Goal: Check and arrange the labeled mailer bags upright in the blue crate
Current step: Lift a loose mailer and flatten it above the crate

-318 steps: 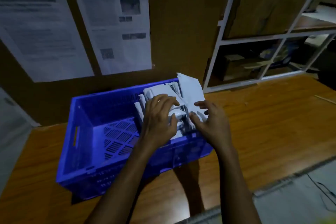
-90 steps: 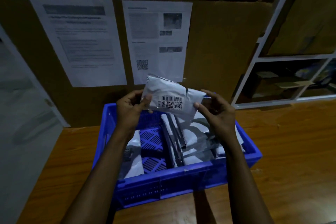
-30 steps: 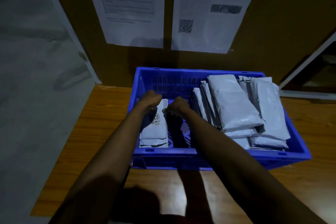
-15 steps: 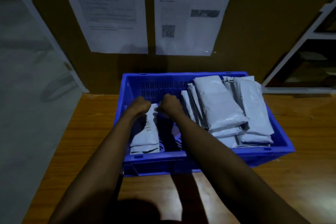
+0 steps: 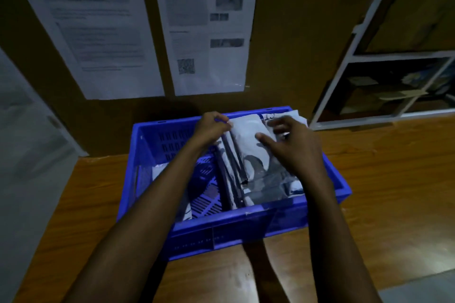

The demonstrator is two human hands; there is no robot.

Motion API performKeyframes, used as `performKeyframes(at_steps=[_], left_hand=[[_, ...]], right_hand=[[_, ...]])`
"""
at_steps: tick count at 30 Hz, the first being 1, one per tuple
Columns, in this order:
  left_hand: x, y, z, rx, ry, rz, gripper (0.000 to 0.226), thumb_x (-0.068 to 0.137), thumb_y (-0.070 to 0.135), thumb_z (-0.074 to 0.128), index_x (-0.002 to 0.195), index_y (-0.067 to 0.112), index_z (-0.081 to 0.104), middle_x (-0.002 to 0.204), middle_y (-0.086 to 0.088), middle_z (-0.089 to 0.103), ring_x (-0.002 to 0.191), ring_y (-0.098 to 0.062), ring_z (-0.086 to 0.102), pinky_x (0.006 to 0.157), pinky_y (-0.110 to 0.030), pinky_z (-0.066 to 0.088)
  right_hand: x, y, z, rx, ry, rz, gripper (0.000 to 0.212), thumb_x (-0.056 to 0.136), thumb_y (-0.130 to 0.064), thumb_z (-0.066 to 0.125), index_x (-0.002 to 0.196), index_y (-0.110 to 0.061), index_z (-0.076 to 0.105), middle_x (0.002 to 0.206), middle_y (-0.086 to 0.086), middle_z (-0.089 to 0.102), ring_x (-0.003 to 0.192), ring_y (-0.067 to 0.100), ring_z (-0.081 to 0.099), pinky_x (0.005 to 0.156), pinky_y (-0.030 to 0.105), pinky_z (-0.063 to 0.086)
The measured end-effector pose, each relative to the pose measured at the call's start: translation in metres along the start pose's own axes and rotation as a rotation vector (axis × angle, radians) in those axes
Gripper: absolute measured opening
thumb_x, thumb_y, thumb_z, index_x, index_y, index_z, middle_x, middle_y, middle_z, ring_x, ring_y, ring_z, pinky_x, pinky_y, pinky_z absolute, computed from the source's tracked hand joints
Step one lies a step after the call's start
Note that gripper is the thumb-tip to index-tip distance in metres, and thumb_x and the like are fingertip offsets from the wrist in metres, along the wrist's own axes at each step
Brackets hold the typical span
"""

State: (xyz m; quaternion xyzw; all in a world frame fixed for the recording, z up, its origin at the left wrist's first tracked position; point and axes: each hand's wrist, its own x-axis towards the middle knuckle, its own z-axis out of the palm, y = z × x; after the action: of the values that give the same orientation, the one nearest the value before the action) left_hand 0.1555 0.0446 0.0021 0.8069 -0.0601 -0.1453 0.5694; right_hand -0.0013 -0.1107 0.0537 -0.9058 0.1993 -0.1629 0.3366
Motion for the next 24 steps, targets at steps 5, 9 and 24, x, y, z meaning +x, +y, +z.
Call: performKeyframes(at_steps=[5,9,24], left_hand=[[0.008,0.007,0.027,0.092,-0.059,-0.093,0.023,0.091,0.038,0.071,0.096,0.022,0.054,0.097,-0.004,0.059,0.088,-0.022,0.056,0.071,-0.036,0.046],[0.014,0.007,0.032,0.067,-0.066,-0.115,0.030,0.087,0.043,0.070,0.096,0.018,0.057,0.097,-0.009,0.060,0.108,-0.033,0.060,0.089,-0.043,0.050],[-0.023,-0.007,-0.063,-0.777,-0.017,-0.040,0.067,0.077,0.014,0.079,0.140,0.010,0.058,0.128,-0.010,0.068,0.107,-0.025,0.067,0.075,-0.038,0.061]], right_hand=[[-0.024,0.016,0.011,-0.201,-0.188,0.106,0.097,0.058,-0.080,0.080,0.140,-0.037,0.048,0.146,0.007,0.047,0.137,0.032,0.040,0.107,0.056,0.043],[-0.029,0.009,0.026,-0.364,-0.281,0.158,0.112,0.053,-0.078,0.084,0.146,-0.039,0.033,0.152,0.008,0.033,0.143,0.035,0.025,0.108,0.064,0.031],[0.024,0.043,-0.024,0.089,-0.227,-0.389,0.065,0.075,-0.007,0.084,0.122,-0.046,0.062,0.156,-0.014,0.025,0.137,-0.012,0.029,0.094,0.014,0.047]])
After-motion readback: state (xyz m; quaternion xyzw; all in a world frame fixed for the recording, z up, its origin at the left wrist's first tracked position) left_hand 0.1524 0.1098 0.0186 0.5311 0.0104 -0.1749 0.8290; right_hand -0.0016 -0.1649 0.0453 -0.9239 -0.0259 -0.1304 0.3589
